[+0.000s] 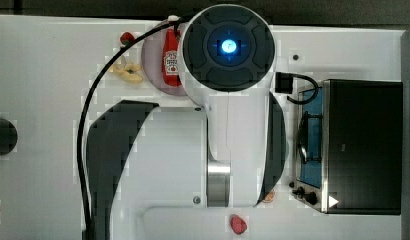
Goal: Drag strainer right to left.
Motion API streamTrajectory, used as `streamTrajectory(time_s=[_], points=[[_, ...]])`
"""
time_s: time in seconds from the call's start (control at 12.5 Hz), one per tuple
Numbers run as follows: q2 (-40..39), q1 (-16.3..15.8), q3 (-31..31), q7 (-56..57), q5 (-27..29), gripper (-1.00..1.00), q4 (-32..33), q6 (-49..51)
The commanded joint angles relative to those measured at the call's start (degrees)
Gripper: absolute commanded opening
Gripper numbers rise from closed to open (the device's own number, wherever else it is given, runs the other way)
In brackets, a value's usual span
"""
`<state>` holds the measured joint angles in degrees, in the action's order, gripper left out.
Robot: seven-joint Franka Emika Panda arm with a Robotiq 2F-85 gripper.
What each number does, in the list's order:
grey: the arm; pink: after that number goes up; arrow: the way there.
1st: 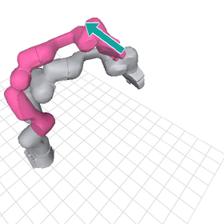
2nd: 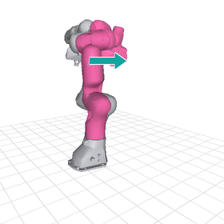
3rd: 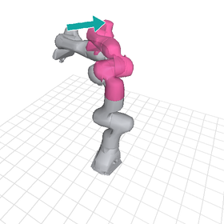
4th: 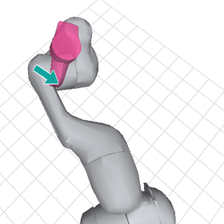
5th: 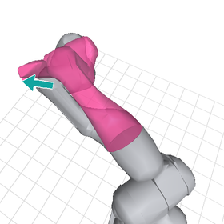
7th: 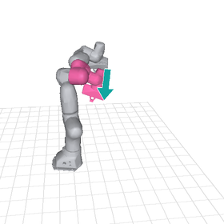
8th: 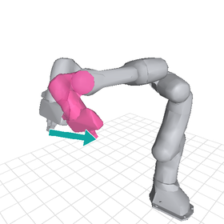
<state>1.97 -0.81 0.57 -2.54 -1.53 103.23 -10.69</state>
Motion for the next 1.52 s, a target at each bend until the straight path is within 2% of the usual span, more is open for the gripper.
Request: streamTrajectory(time_s=[0.08,0.24,0.4,0.64,0.88,1.2,1.52], points=[[29.5,2.2,3.4,2.5,-1.5,0.59,15.2,11.9],[29.4,2.2,3.3,2.5,-1.5,1.0,15.3,11.9],[29.2,2.2,3.3,2.5,-1.5,1.0,17.1,11.7],[27.4,2.2,3.1,1.5,-1.5,1.0,23.3,7.9],[23.3,2.2,3.0,-3.6,-1.5,1.0,31.4,-5.2],[15.2,2.2,2.9,-18.6,-1.5,1.0,40.2,-25.1],[2.7,2.2,2.9,-29.2,-1.5,1.0,40.0,-34.6]])
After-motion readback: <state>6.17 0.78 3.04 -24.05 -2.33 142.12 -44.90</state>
